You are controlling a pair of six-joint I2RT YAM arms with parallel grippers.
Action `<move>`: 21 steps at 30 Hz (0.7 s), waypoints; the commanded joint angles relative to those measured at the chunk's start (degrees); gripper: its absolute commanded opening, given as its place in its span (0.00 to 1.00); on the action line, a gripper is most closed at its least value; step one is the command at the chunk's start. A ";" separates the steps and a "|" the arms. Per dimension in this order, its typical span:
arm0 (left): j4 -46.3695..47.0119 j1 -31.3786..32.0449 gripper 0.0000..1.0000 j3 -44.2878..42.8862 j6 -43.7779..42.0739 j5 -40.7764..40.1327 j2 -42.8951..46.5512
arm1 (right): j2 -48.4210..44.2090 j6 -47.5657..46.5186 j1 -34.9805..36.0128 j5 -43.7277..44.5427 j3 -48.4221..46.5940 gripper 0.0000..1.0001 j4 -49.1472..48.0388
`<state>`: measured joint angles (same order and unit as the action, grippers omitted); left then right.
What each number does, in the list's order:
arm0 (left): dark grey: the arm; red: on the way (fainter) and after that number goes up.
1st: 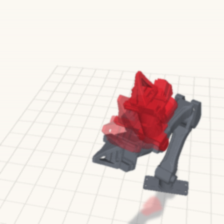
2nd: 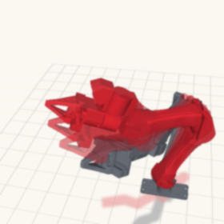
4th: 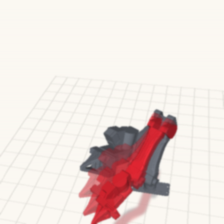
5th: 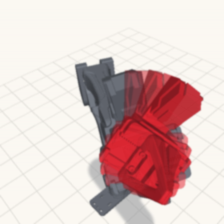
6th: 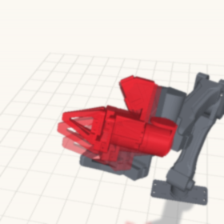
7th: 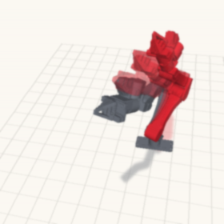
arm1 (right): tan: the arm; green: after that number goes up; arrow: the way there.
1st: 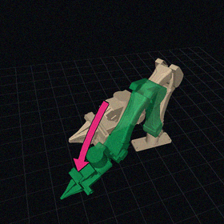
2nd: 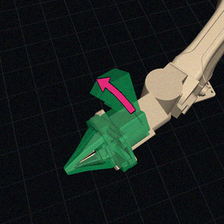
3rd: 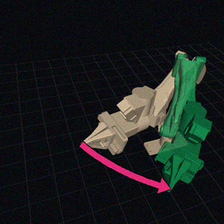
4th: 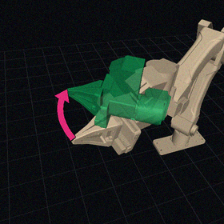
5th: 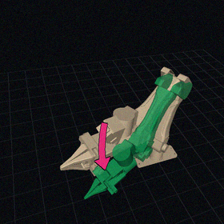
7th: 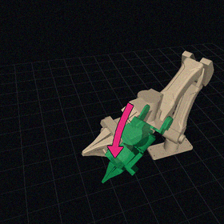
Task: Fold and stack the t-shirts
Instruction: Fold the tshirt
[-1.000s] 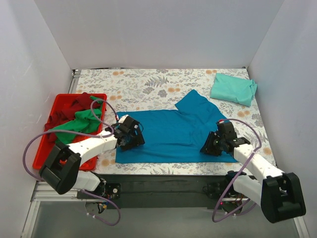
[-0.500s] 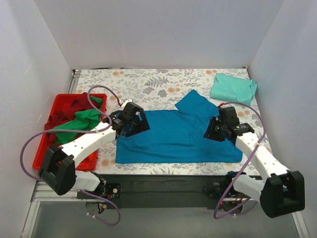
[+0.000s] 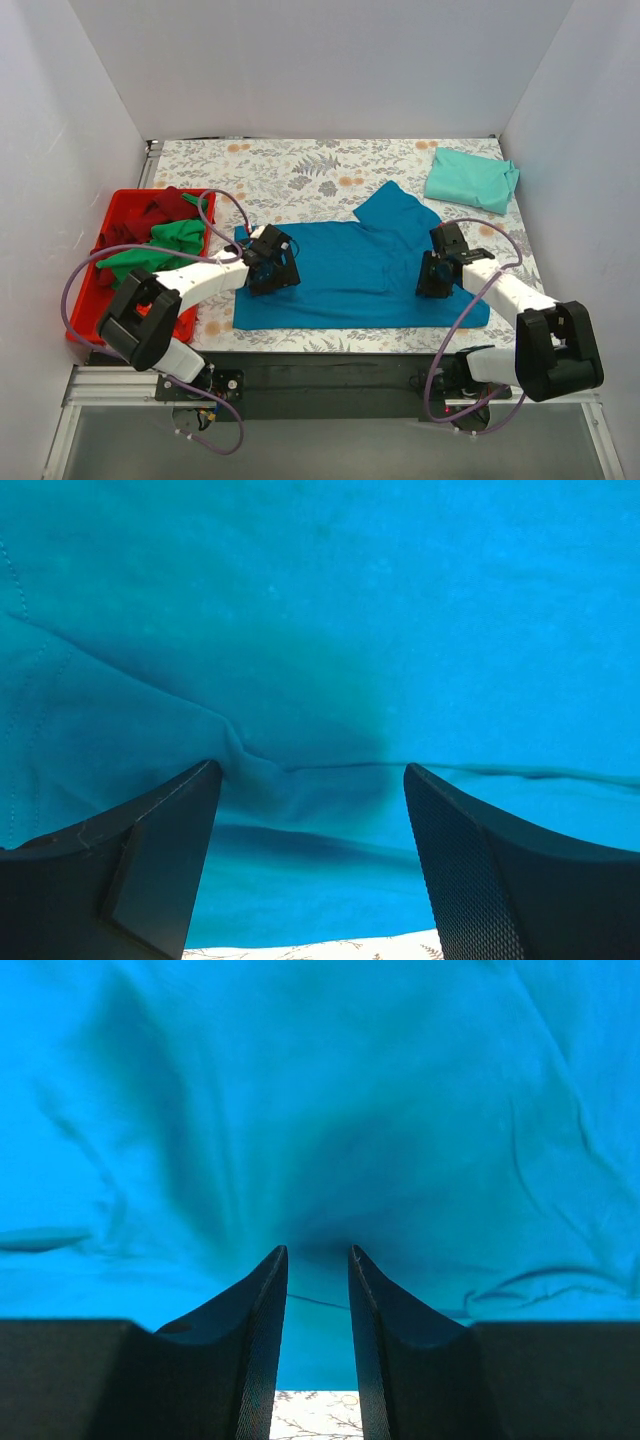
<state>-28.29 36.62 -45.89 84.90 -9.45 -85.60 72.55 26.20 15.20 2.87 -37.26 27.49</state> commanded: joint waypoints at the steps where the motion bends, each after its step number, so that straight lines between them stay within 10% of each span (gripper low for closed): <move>1: 2.19 0.38 0.73 1.68 -0.26 0.66 0.96 | 0.48 4.99 0.27 2.66 3.14 0.37 0.11; 21: 3.16 2.49 0.72 11.70 2.02 3.39 8.43 | -16.91 13.88 0.27 0.82 10.80 0.39 10.39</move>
<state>-20.45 37.74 -37.19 85.43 -8.34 -77.84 57.78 37.82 15.14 3.95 -26.81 31.88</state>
